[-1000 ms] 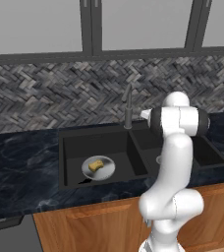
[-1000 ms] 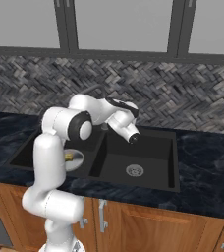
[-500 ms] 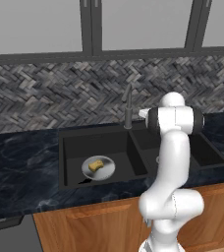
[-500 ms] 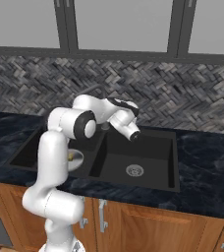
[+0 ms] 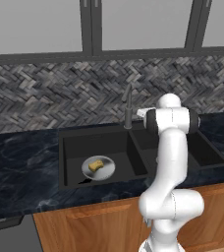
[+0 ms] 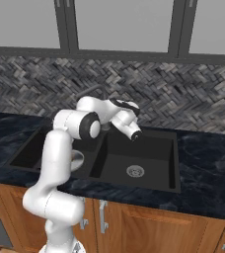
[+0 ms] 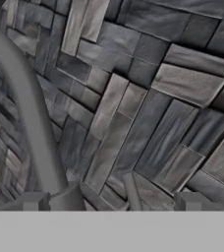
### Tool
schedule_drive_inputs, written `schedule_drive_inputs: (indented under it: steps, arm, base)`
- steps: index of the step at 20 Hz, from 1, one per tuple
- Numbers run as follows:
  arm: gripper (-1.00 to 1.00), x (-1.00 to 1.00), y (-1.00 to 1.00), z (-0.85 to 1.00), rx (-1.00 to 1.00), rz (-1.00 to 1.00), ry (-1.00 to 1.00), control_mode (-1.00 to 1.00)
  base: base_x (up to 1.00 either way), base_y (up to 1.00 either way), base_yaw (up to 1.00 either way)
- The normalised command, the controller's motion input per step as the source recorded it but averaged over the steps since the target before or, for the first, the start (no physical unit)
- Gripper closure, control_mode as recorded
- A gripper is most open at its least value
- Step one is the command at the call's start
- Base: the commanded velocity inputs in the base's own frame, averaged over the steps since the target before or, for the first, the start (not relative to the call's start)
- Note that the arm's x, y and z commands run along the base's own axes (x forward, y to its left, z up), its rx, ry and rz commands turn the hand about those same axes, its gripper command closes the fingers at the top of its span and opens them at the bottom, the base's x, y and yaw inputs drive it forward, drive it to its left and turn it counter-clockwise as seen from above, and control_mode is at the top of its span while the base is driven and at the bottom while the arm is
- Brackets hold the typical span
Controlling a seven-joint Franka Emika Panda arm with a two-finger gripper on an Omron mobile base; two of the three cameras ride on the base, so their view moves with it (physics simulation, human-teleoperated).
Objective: Pick the pan and sponge and place them into the sink. Then turn on the water.
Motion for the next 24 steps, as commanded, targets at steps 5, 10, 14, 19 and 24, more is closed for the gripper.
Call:
schedule_drive_inputs:
  steps: [5,10,14,19,24]
  arm:
    - [-1.00,0.31,0.00,-0.14,0.01,0.00,0.01,-1.00]
    - [-1.00,0.31,0.00,-0.13,0.01,0.00,0.01,-1.00]
    - [-1.00,0.31,0.00,-0.12,0.01,0.00,0.00,-1.00]
    - [-1.00,0.30,0.00,-0.12,0.00,0.00,0.00,-1.00]
    - [-1.00,0.30,0.00,-0.15,0.00,0.00,0.01,-1.00]
  base:
    - [0.00,0.00,0.00]
    - [0.00,0.00,0.00]
    - [0.00,0.00,0.00]
    - [0.00,0.00,0.00]
    - [0.00,0.00,0.00]
